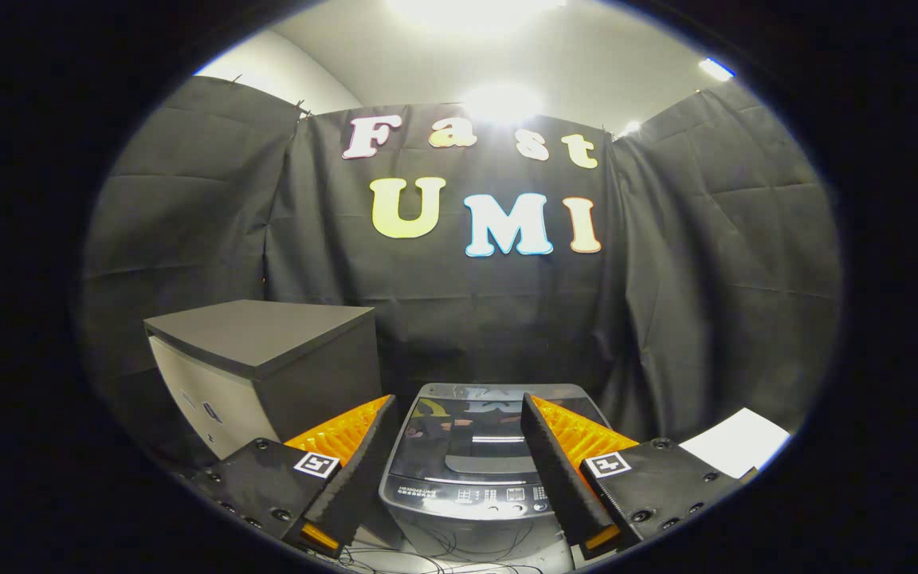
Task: Put the clothes into the washing machine and then close the washing machine lid.
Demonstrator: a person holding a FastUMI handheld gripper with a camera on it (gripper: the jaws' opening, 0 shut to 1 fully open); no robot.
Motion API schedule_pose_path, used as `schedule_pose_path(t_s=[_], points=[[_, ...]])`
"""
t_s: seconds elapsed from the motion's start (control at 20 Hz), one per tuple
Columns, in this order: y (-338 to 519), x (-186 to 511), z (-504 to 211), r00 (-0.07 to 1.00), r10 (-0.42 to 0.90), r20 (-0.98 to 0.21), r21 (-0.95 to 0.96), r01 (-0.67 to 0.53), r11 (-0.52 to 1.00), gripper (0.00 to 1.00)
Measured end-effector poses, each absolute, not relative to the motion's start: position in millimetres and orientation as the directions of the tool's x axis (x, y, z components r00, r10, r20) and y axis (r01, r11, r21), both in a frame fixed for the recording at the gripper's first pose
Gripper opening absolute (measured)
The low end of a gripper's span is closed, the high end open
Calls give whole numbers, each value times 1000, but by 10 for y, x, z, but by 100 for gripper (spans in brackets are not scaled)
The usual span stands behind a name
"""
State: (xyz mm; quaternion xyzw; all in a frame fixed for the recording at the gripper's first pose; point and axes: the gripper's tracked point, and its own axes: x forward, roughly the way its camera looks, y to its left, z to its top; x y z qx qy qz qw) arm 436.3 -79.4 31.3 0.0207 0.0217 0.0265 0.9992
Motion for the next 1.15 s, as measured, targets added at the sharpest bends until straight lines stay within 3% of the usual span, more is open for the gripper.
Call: schedule_pose_path(t_s=[0.55, 1.15], points=[[-797, 4242, 487, 998, 17, 53, 23, -18, 1000, 96], [-797, 4212, 458, 999, -8, 46, 30, 6, 1000, 96]])
